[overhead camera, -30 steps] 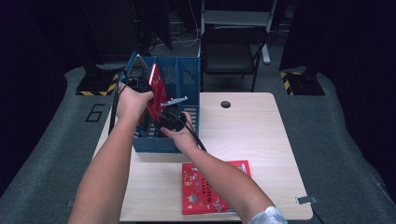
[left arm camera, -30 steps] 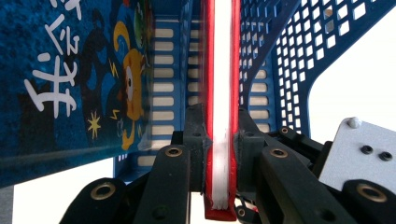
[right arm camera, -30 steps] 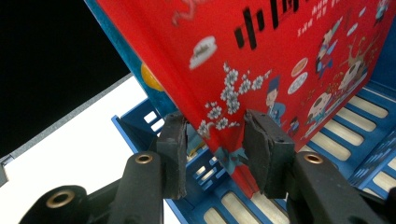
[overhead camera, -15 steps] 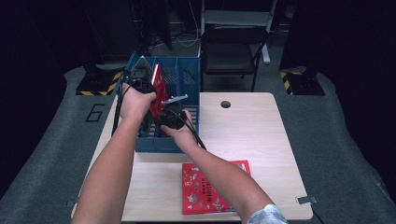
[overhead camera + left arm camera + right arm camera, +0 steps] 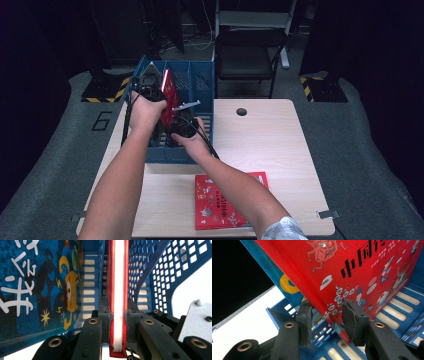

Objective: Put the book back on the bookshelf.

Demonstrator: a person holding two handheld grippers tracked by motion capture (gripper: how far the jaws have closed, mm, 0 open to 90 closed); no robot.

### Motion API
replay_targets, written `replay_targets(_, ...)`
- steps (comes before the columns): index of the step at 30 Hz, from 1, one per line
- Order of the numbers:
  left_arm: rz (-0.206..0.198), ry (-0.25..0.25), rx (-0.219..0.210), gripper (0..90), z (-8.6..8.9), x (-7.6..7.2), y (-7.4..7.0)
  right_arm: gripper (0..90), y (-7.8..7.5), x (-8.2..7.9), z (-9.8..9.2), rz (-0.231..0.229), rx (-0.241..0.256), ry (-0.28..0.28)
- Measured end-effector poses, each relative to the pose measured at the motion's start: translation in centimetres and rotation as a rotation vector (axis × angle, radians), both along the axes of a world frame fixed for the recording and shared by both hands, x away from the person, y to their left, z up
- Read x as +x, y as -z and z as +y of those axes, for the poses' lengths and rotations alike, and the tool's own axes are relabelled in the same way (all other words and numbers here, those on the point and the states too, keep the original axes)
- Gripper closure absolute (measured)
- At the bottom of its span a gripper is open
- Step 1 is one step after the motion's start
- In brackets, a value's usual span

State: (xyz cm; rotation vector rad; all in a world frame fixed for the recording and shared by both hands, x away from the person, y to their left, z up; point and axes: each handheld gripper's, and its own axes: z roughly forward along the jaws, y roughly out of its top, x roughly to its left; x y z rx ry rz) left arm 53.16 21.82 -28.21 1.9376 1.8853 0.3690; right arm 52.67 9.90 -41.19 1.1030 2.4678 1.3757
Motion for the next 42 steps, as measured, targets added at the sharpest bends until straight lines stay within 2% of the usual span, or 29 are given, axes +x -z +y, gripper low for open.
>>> replay_targets(3, 0.001, 0.003, -0.001, 79.4, 0.1, 0.0, -0.2, 60.4, -0.2, 0.0, 0.0, 0.006, 0.006, 0.009)
replay_targets(4, -0.001, 0.002, -0.002, 79.4, 0.1, 0.0, -0.2, 60.4, -0.1, 0.2, 0.0, -0.020, 0.008, -0.004)
replay_targets(6, -0.001, 0.002, 0.000, 79.3, 0.1, 0.1, -0.2, 60.5, -0.3, 0.1, 0.1, 0.003, 0.001, 0.007)
replay_targets(10, -0.011, 0.006, 0.009, 79.3, 0.0, 0.1, 0.1, 60.8, -0.1, 0.4, 0.2, -0.020, -0.011, -0.006)
replay_targets(12, -0.010, 0.003, -0.001, 79.3, 0.1, 0.1, 0.1, 60.7, -0.1, 0.2, 0.2, 0.002, -0.003, 0.013)
replay_targets(14, -0.010, 0.003, -0.006, 79.3, 0.2, 0.2, 0.3, 60.7, 0.0, 0.4, 0.2, -0.014, -0.009, 0.008)
replay_targets(16, -0.025, -0.003, -0.012, 79.2, 0.1, 0.2, 0.5, 60.7, 0.1, 0.5, 0.2, -0.005, -0.021, 0.007)
replay_targets(17, -0.022, 0.005, -0.010, 79.1, 0.2, 0.2, 0.5, 60.6, 0.2, 0.6, 0.2, -0.017, -0.012, 0.007)
replay_targets(18, -0.024, 0.006, -0.006, 79.1, 0.2, 0.2, 0.5, 60.4, 0.2, 0.6, 0.1, 0.004, -0.007, 0.010)
replay_targets(19, -0.022, 0.010, -0.011, 79.1, 0.3, 0.2, 0.5, 60.0, 0.4, 0.8, 0.1, -0.010, 0.002, 0.006)
replay_targets(21, -0.025, 0.005, -0.028, 78.1, 0.4, 0.2, 0.5, 60.0, 0.3, 0.8, 0.0, 0.007, 0.003, 0.007)
replay_targets(23, -0.022, 0.006, -0.027, 77.9, 0.4, 0.2, 0.5, 60.1, 0.3, 0.8, 0.0, 0.006, 0.009, 0.010)
replay_targets(25, -0.023, 0.009, -0.025, 77.5, 0.3, 0.2, 0.5, 60.4, 0.3, 0.8, -0.1, -0.016, 0.017, 0.013)
replay_targets(27, -0.021, 0.014, -0.024, 77.1, 0.3, 0.2, 0.5, 60.7, 0.1, 0.7, -0.1, -0.001, 0.026, 0.021)
replay_targets(33, -0.026, 0.018, -0.043, 75.7, 0.3, 0.1, 0.4, 61.7, -0.1, 0.8, -0.3, -0.011, 0.031, 0.030)
replay_targets(35, -0.035, 0.013, -0.035, 74.7, 0.3, 0.0, 0.4, 61.6, -0.1, 0.9, -0.4, 0.000, 0.039, 0.036)
replay_targets(39, -0.018, 0.029, -0.032, 74.8, 0.7, 0.0, 0.3, 61.5, 0.0, 1.2, -0.6, -0.003, 0.037, 0.037)
replay_targets(42, -0.022, 0.025, -0.031, 75.3, 0.7, -0.1, 0.2, 61.5, 0.0, 1.2, -0.6, -0.006, 0.030, 0.036)
